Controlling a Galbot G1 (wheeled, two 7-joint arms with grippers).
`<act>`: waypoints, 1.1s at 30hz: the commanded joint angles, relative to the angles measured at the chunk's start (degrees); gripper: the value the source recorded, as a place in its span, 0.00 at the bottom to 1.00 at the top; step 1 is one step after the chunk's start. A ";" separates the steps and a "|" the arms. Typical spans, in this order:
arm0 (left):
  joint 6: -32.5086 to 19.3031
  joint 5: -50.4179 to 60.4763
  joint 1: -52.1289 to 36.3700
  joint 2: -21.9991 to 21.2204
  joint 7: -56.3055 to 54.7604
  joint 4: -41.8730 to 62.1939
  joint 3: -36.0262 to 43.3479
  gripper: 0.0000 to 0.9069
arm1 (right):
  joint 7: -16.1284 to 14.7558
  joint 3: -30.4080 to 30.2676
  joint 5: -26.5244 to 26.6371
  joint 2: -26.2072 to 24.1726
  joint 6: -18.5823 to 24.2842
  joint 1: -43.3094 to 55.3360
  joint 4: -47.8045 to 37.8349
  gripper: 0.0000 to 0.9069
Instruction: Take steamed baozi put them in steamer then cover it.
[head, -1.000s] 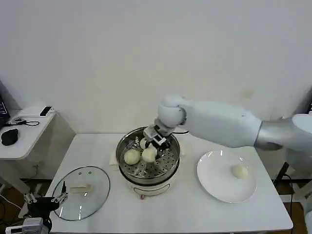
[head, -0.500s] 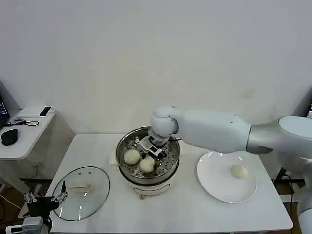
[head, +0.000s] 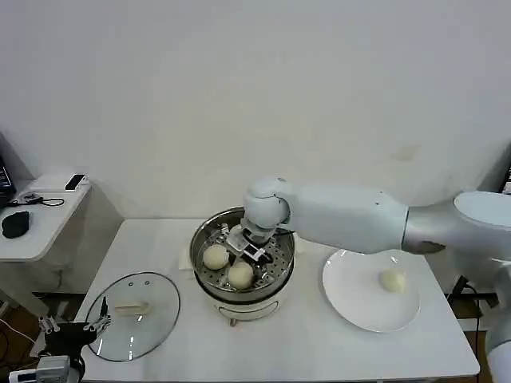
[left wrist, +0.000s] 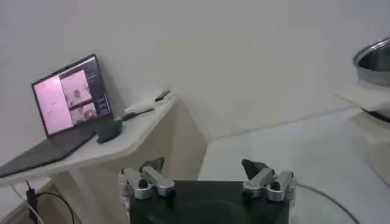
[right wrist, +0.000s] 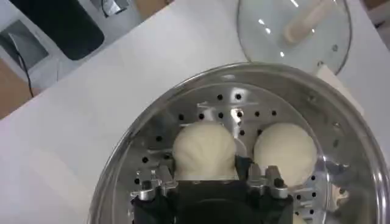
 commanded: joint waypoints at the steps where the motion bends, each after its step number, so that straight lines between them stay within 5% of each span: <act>1: 0.02 0.01 -0.02 0.12 -0.01 -0.07 0.00 1.00 | 0.30 0.75 0.11 -0.69 0.60 0.71 0.03 1.00; 12: 0.09 -0.38 -0.61 1.09 0.09 0.23 0.29 1.00 | 2.27 8.91 -0.03 -7.52 -1.47 2.30 -2.33 1.00; 27: 0.19 -0.32 -2.29 2.72 0.24 0.96 3.69 1.00 | 2.95 13.51 -3.40 -37.05 -3.29 -3.19 -0.16 1.00; 33: 0.62 -0.17 -2.87 2.83 0.54 1.06 5.44 1.00 | 3.00 17.59 -7.46 -44.12 -2.32 -11.92 1.70 1.00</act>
